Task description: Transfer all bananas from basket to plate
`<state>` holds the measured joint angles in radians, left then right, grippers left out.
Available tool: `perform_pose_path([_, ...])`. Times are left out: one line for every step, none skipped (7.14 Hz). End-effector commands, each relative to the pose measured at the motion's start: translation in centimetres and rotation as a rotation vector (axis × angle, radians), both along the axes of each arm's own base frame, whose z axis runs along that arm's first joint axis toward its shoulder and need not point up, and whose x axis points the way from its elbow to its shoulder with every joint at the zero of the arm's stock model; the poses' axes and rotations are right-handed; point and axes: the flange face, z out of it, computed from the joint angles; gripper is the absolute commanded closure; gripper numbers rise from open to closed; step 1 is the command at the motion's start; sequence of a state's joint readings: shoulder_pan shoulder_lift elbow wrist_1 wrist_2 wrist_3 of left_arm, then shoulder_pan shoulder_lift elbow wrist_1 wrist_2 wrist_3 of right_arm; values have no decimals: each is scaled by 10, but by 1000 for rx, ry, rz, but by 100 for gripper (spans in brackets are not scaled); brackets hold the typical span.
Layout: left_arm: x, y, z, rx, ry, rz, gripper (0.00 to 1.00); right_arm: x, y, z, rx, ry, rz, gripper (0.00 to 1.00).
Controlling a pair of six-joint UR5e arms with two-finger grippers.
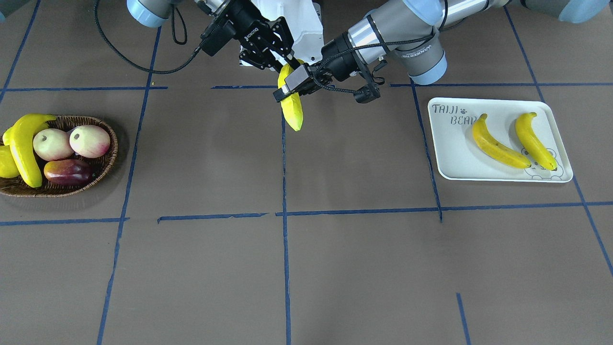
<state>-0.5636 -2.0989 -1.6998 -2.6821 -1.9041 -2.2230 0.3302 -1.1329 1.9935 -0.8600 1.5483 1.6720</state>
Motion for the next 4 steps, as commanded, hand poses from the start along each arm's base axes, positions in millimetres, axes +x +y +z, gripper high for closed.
perform_pose_path([-3,-4,2,-3,-7,-6,100,6,0,-4,5,-10,3,0])
perform_pose_path([-3,-5,6,-7,-13,-8,100,7,0,-5,6,-13,2,0])
perform_pose_path([-5,-9,12,-6,-27,-17,100,15,0,-7,9,-22,2,0])
perform_pose_path([-11,-18,21,25,-49,-37,100,27,-3,-11,15,-35,-1,0])
